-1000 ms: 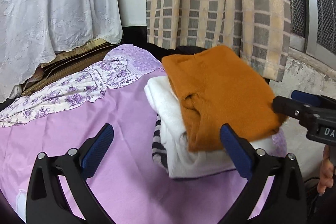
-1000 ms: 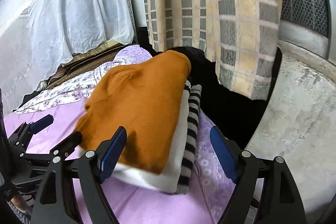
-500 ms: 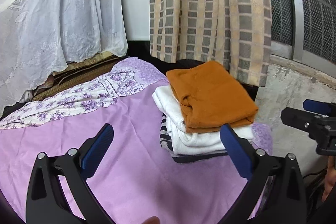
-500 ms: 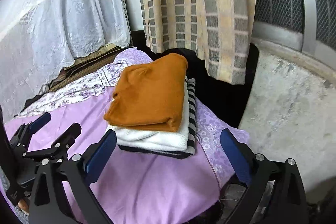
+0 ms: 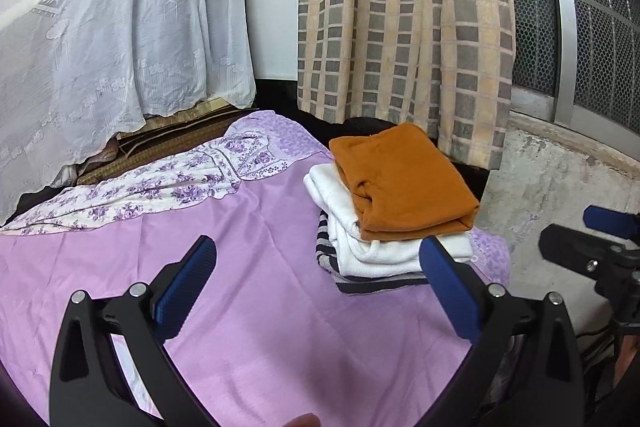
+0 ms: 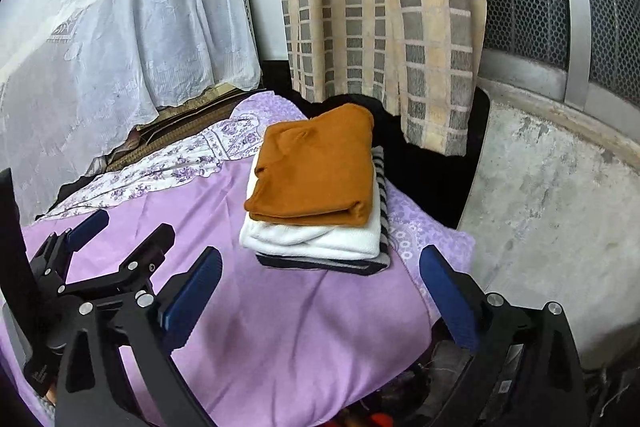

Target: Fold small clothes

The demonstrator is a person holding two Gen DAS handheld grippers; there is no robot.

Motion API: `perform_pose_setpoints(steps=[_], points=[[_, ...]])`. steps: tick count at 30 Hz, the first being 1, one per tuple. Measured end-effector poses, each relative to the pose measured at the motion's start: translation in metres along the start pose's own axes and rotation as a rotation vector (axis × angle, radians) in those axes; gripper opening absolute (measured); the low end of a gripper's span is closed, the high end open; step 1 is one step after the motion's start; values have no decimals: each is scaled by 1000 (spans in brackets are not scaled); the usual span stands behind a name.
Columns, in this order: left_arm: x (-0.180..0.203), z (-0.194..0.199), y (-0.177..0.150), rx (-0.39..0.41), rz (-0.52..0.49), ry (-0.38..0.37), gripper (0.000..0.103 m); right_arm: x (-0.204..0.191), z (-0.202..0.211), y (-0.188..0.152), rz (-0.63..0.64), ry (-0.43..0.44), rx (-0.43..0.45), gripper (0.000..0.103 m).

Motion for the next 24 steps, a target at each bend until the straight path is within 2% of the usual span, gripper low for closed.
perform_pose_setpoints(steps=[14, 18, 24], points=[[7, -10, -7, -44, -25, -15, 99, -2, -20, -3, 21, 17, -46, 99], [7, -4, -8, 6, -24, -1, 99, -1, -22, -4, 17, 25, -53, 99], [6, -5, -6, -31, -6, -47, 98, -2, -20, -4, 21, 23, -44, 99]])
Point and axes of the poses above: each gripper's, at about its wrist camera, not at the fingertips, and z roughly against the way its jaws point, x to its right, y to its top, the point moved 2 cm from there along -z, roughly the way its jaws point, and after that the axes turned 10 degrees about -x, right-handed, at the moved point
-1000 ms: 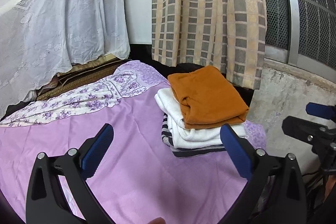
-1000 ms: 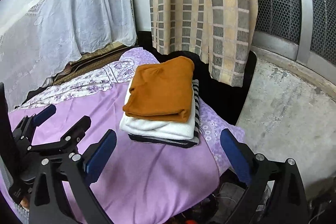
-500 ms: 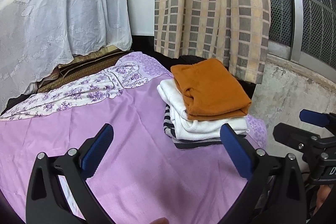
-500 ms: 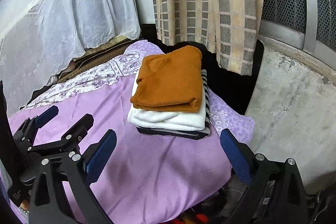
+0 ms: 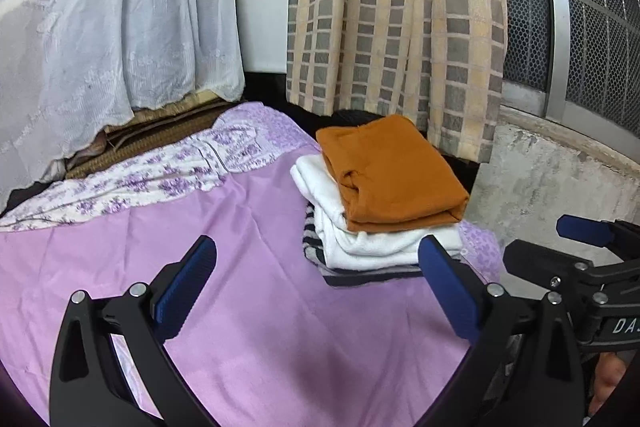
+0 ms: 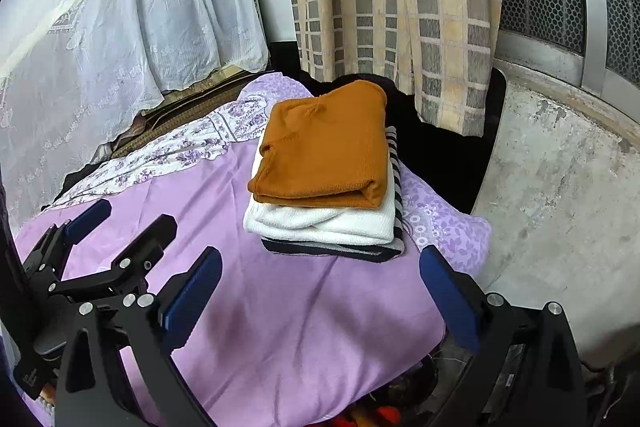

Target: Fold small clothes

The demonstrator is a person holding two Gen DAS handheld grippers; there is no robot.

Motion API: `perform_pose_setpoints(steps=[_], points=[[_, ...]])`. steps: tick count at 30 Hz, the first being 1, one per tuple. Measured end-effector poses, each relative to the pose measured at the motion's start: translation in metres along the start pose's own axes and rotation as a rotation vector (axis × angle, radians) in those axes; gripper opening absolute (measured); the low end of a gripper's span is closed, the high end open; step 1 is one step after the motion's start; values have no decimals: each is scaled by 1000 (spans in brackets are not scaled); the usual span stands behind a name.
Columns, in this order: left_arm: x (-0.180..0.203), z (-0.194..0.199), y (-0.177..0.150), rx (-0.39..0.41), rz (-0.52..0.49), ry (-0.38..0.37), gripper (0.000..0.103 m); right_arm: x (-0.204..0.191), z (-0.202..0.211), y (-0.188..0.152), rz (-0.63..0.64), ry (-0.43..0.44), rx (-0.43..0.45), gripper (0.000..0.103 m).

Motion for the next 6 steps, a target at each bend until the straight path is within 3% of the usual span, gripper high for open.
perform_pose_setpoints(steps=[6], points=[[-1, -5, 0, -37, 4, 0, 98, -1, 1, 0, 0, -1, 0, 99]])
Point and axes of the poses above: each gripper's, at about its wrist camera, not at the fingertips, and z roughly against the way its jaws point, x to its right, y to its top, the point moved 2 cm from there along -z, roughly the way its jaws point, and after that the axes turned 10 degrees about -x, right-handed, at the moved point
